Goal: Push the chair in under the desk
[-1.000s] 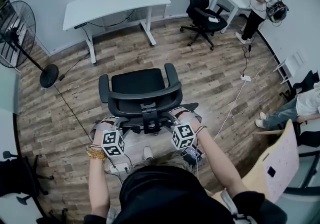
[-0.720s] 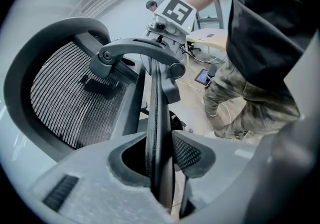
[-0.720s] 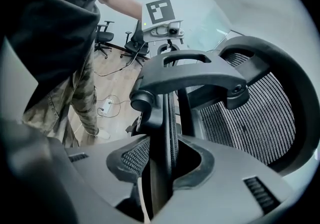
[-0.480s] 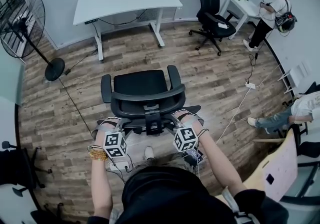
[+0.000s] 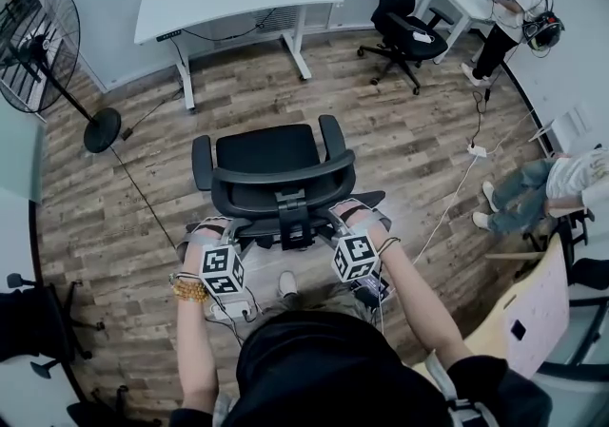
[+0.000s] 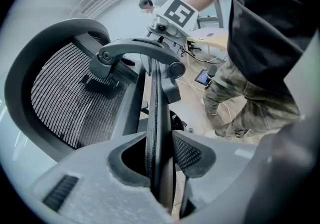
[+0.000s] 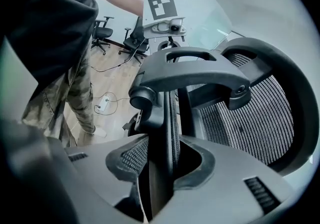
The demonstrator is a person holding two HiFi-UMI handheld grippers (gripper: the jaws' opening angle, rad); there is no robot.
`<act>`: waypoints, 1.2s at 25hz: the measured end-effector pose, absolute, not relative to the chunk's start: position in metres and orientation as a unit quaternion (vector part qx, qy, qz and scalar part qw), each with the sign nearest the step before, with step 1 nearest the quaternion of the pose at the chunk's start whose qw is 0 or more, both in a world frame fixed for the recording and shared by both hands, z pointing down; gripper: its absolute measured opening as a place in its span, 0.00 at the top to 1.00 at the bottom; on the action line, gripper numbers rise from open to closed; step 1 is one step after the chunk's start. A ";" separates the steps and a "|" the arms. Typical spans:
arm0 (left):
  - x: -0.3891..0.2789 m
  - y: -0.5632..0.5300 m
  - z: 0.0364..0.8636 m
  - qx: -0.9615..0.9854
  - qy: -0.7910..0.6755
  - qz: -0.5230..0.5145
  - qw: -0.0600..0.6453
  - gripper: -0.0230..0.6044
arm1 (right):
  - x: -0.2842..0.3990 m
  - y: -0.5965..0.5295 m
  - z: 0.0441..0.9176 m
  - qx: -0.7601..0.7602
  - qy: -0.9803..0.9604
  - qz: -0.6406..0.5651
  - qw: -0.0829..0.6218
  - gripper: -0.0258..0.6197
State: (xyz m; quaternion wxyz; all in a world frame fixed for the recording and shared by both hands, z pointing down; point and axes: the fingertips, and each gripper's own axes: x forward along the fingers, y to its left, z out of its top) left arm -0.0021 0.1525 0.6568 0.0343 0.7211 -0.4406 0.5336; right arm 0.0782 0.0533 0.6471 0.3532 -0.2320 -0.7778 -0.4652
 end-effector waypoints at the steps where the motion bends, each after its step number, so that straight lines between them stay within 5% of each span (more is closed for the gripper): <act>1: -0.003 0.153 0.657 0.721 -0.440 0.534 0.034 0.74 | 0.078 0.053 0.647 -0.231 -0.777 -0.466 0.354 0.75; 30: -0.004 0.149 0.661 0.713 -0.436 0.546 0.058 0.74 | 0.078 0.049 0.648 -0.245 -0.771 -0.462 0.363 0.76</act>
